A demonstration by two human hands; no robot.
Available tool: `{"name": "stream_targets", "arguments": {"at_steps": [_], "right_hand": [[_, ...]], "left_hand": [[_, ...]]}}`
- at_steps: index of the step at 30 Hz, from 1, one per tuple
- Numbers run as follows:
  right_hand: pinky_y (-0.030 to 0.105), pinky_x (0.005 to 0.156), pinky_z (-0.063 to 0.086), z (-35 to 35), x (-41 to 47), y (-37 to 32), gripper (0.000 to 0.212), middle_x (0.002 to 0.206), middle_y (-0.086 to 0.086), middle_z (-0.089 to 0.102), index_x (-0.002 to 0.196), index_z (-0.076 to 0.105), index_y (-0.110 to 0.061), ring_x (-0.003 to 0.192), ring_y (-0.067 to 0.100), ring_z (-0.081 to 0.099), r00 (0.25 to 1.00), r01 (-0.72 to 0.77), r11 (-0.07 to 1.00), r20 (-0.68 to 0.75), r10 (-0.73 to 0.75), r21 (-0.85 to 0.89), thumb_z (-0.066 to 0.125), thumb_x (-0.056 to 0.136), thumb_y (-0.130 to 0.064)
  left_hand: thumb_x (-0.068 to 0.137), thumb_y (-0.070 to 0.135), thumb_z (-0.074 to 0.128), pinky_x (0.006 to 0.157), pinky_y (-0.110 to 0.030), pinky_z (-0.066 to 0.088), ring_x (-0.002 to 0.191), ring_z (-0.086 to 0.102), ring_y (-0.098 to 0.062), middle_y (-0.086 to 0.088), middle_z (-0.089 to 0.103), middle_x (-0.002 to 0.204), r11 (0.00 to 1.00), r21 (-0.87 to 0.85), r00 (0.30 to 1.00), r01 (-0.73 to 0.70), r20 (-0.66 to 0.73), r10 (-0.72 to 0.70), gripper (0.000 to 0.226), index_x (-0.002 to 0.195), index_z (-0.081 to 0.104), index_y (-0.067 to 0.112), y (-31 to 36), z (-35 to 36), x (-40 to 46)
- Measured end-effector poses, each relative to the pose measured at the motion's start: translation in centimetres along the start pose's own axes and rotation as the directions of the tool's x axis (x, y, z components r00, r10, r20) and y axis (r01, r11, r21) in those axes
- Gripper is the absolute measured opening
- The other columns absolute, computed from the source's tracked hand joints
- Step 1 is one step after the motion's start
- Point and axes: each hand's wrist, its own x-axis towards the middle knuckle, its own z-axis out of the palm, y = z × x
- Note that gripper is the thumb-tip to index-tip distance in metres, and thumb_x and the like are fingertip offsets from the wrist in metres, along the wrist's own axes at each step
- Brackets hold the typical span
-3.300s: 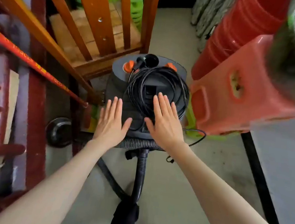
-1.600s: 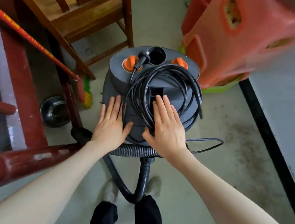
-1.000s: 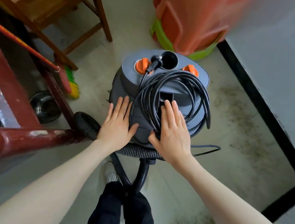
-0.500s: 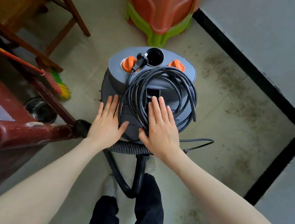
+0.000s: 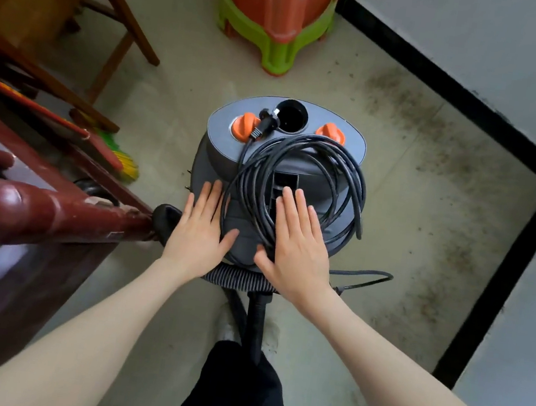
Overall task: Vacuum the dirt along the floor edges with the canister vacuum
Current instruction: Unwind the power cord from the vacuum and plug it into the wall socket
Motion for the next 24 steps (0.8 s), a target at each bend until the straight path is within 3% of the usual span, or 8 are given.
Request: {"name": "stream_targets", "arguments": {"at_steps": [11,15,24], "right_hand": [[0.043,0.121,0.012,2.0,-5.5,-2.9,0.078,0.158,0.019,0.026,0.145,0.039,0.006,0.149,0.032,0.017,0.996,-0.078,0.996,-0.049,0.080,0.047,0.060,0.081,-0.034],[0.045,0.121,0.015,3.2,-7.8,-5.3,0.078,0.158,0.019,0.028,0.144,0.040,0.006,0.149,0.033,0.019,0.986,-0.133,0.989,-0.089,0.139,0.072,0.060,0.080,-0.033],[0.045,0.119,0.023,5.2,-12.9,-10.8,0.081,0.156,0.021,0.032,0.143,0.039,0.008,0.147,0.035,0.023,0.967,-0.221,0.968,-0.105,0.234,0.120,0.067,0.081,-0.036]], "left_hand": [[0.096,0.044,0.040,0.117,-0.040,-0.006,0.147,-0.003,-0.027,-0.014,0.001,0.159,0.995,-0.058,0.997,-0.076,-0.005,0.076,0.075,0.151,0.007,0.004,-0.4,1.7,-5.2],[0.095,0.048,0.033,0.115,-0.037,-0.011,0.147,-0.007,-0.024,-0.011,-0.003,0.160,0.992,-0.015,0.992,-0.123,0.021,0.124,0.077,0.152,0.002,0.006,-1.7,2.4,-7.3],[0.096,0.047,0.035,0.117,-0.040,-0.005,0.147,-0.004,-0.028,-0.016,0.000,0.159,0.966,0.084,0.967,-0.243,0.098,0.235,0.077,0.151,0.006,0.003,-4.6,2.8,-11.7]]}}
